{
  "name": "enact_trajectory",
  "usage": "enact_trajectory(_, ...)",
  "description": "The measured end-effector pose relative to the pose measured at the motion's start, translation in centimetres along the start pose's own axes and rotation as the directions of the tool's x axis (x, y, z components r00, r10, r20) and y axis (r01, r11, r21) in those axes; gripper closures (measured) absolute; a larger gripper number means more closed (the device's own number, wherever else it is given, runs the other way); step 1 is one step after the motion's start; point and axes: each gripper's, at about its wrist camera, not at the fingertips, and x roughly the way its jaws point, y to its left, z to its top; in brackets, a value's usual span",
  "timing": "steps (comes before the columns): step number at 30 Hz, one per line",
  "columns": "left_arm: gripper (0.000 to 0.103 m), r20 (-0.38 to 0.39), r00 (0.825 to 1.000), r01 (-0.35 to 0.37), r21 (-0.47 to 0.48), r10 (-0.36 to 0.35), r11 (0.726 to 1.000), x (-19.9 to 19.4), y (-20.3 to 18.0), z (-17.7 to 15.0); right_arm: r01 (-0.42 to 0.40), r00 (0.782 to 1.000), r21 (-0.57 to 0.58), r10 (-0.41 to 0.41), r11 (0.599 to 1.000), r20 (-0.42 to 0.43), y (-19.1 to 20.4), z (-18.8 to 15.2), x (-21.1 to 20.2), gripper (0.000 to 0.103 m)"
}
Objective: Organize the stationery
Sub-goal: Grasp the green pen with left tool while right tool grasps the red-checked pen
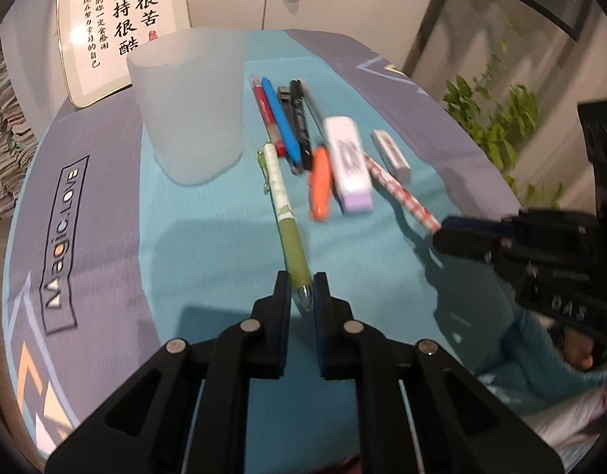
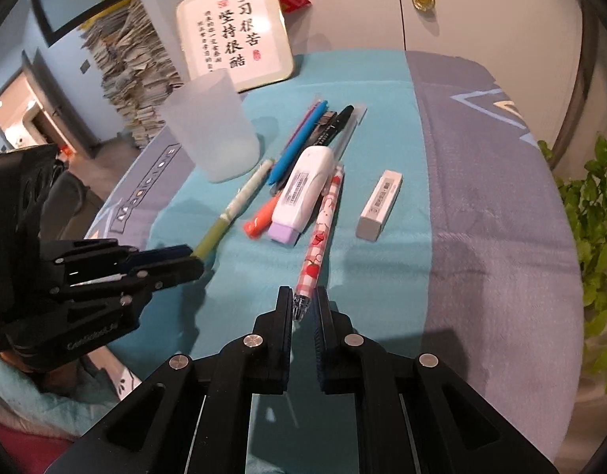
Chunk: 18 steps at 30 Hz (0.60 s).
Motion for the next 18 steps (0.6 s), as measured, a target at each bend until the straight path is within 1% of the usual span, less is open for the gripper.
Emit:
enact_trajectory(5, 0.093, -0.012, 1.0, -0.001, 0.029, 0.002, 1.0, -0.3, -0.6, -1.0, 0.056, 0.998, -0.032, -0.057, 0.998, -0.033, 0.6, -1.1, -0.3, 0.093)
enact_trajectory(8, 0.094, 0.005, 1.0, -0.014, 0.028, 0.014, 1.0, -0.5, -0.5, -0.7, 0.087, 0.994, -0.091, -0.093, 0.992, -0.065, 1.3, -1.5, 0.0, 0.092)
enact_trajectory(9, 0.094, 0.015, 1.0, -0.015, 0.028, 0.014, 1.0, -0.7, -0.5, -0.6, 0.088, 0.993, -0.105, -0.095, 0.991, -0.064, 1.5, -1.5, 0.0, 0.091)
enact_trajectory(10, 0.092, 0.026, 1.0, -0.014, 0.029, 0.013, 0.999, -1.0, -0.4, -0.5, 0.088, 0.994, -0.106, -0.094, 0.99, -0.054, 1.5, -1.4, -0.2, 0.089)
enact_trajectory(11, 0.086, 0.038, 0.999, -0.017, 0.03, 0.016, 0.999, -1.1, -0.5, -0.3, 0.088, 0.995, -0.101, -0.092, 0.991, -0.039, 1.4, -1.1, -0.4, 0.088)
enact_trajectory(12, 0.077, 0.048, 0.999, -0.023, 0.032, 0.021, 0.999, -1.2, -0.5, 0.0, 0.089, 0.996, -0.091, -0.091, 0.992, -0.023, 1.2, -0.7, -0.6, 0.087)
enact_trajectory(13, 0.074, 0.057, 0.998, -0.031, 0.031, 0.029, 0.999, -1.2, -0.5, 0.4, 0.09, 0.996, -0.08, -0.091, 0.993, -0.01, 1.0, -0.4, -0.7, 0.087)
enact_trajectory(16, 0.074, 0.052, 0.998, -0.029, 0.018, 0.028, 0.999, -0.4, -0.2, 1.7, 0.088, 0.996, -0.047, -0.086, 0.995, 0.027, 0.3, 1.4, -0.6, 0.087)
enact_trajectory(18, 0.074, 0.043, 0.999, -0.028, 0.004, 0.028, 1.0, 0.3, 0.1, 2.6, 0.099, 0.995, -0.031, -0.098, 0.995, 0.027, 0.1, 2.3, -0.1, 0.087)
